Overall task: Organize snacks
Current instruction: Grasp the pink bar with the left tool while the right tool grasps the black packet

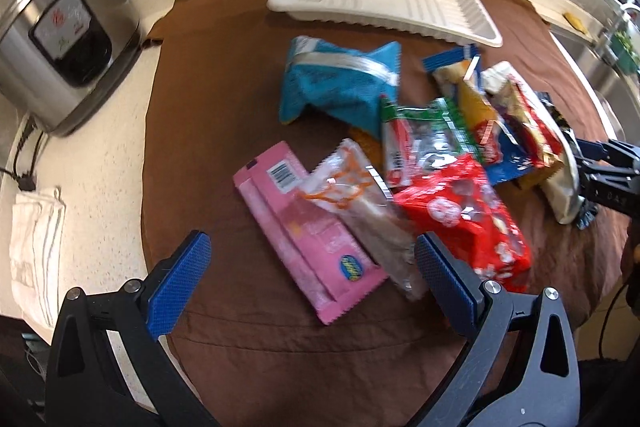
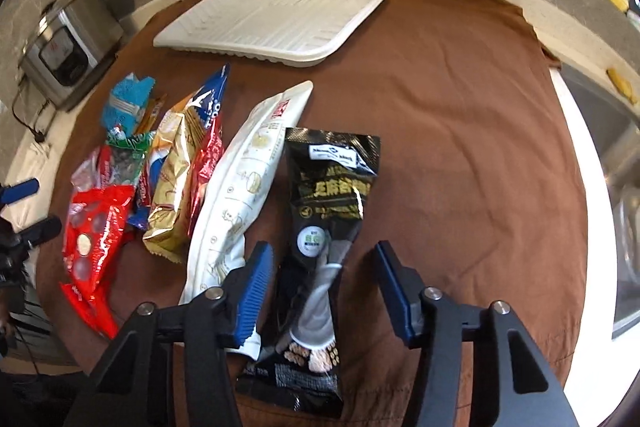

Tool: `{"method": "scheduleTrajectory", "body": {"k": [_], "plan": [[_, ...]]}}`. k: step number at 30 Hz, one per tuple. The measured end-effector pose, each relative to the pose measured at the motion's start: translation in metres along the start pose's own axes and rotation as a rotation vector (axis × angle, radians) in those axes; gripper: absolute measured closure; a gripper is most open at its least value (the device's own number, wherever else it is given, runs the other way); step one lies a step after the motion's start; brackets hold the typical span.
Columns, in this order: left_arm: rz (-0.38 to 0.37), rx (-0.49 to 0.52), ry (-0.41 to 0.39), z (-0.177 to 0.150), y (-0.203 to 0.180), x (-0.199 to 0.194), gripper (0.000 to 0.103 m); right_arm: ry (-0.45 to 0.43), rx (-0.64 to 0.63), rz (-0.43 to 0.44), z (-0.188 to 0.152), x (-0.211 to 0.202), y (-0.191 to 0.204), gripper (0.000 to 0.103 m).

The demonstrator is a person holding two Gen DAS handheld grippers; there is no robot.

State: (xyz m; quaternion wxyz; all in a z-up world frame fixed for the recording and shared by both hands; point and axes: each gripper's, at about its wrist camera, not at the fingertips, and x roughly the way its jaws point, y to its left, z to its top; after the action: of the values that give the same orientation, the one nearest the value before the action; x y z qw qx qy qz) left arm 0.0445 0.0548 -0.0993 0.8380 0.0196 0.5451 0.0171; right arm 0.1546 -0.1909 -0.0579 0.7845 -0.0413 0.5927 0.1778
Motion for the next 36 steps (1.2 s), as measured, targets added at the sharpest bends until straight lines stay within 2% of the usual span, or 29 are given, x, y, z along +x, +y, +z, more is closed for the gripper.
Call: {"method": "scheduleTrajectory", "body": {"k": [3, 10, 13, 16, 20, 24, 27, 29, 31, 33, 36], "plan": [[-0.003, -0.026, 0.032, 0.002, 0.012, 0.012, 0.003, 0.006, -0.023, -0.029, 0.002, 0.0, 0.006, 0.048], [0.015, -0.037, 0.1, 0.004, 0.023, 0.041, 0.003, 0.01, -0.034, -0.03, 0.001, 0.002, 0.01, 0.046], [-0.023, -0.075, 0.127, 0.004, 0.032, 0.054, 0.003, 0.018, -0.047, -0.032, 0.001, 0.005, 0.017, 0.039], [-0.076, -0.143, 0.135, 0.005, 0.049, 0.062, 0.003, 0.032, -0.059, -0.033, 0.0, 0.007, 0.02, 0.026], [-0.055, -0.133, 0.147, 0.005, 0.054, 0.069, 0.003, 0.054, -0.081, -0.033, -0.001, 0.012, 0.026, 0.011], [-0.023, -0.122, 0.15, 0.006, 0.054, 0.073, 0.005, 0.068, -0.079, -0.034, 0.0, 0.014, 0.026, 0.006], [-0.023, -0.127, 0.141, 0.01, 0.056, 0.073, 0.014, 0.082, -0.076, -0.036, 0.0, 0.016, 0.025, 0.002], [-0.023, -0.124, 0.125, 0.014, 0.058, 0.073, 0.029, 0.085, -0.077, -0.036, 0.001, 0.016, 0.024, 0.002], [-0.025, -0.117, 0.121, 0.018, 0.058, 0.074, 0.036, 0.084, -0.073, -0.04, 0.0, 0.016, 0.023, 0.003], [-0.028, -0.106, 0.118, 0.023, 0.058, 0.075, 0.043, 0.079, -0.072, -0.043, 0.0, 0.015, 0.024, 0.007], [-0.03, -0.096, 0.11, 0.024, 0.052, 0.074, 0.053, 0.06, -0.067, -0.048, -0.001, 0.009, 0.024, 0.025]]}}
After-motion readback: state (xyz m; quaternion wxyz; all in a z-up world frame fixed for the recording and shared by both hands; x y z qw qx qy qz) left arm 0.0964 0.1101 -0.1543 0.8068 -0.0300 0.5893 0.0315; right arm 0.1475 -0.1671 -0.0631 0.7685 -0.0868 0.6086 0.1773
